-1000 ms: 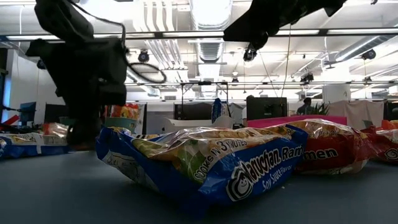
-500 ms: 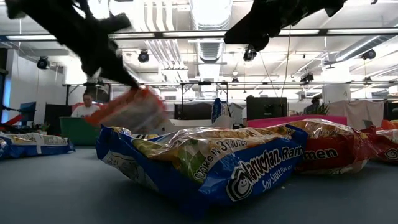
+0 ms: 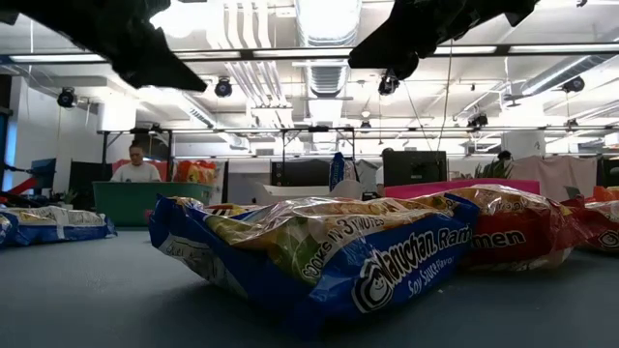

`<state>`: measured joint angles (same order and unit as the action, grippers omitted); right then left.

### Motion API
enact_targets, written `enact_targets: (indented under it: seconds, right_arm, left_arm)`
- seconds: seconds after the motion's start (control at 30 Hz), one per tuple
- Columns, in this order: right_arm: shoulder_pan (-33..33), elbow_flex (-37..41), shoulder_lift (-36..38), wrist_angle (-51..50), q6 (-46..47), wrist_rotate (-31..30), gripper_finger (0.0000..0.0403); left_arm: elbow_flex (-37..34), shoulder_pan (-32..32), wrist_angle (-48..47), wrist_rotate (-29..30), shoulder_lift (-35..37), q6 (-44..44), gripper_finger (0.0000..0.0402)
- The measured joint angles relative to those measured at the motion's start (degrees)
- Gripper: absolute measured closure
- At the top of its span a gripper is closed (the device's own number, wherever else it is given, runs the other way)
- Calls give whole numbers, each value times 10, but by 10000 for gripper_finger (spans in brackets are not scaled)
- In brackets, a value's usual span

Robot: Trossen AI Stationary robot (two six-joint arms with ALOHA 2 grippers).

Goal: Sort Maruchan noodles
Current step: Put the orange noodle pack into the green bin

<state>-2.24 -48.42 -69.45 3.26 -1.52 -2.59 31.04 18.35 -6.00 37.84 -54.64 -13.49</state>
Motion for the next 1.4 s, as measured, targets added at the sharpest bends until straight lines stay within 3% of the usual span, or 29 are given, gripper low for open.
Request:
enact_targets:
  seconds: [0.1, 0.23, 0.67, 0.93, 1.07, 1.2, 1.3, 1.4]
  right_arm:
    - [0, 0, 0, 0, 0, 0, 317]
    - [0, 0, 0, 0, 0, 0, 317]
    - [0, 1, 0, 0, 4, 0, 317]
    - [0, 1, 0, 0, 4, 0, 317]
    - [0, 1, 0, 0, 10, 0, 317]
    - [0, 1, 0, 0, 15, 0, 317]
    - [0, 1, 0, 0, 15, 0, 317]
    - [0, 1, 0, 0, 15, 0, 317]
  left_arm:
    - [-6, 0, -1, -7, -25, -38, 402]
    - [-4, 0, 25, -59, -78, -47, 391]
    - [102, 9, -2, -84, -286, 29, 241]
    - [153, 11, -41, -90, -365, 64, 217]
    - [185, 11, -78, -87, -399, 62, 216]
    - [243, 11, -179, -86, -436, 22, 209]
    - [279, 13, -248, -84, -463, 9, 186]
    - [290, 16, -254, -74, -479, 20, 156]
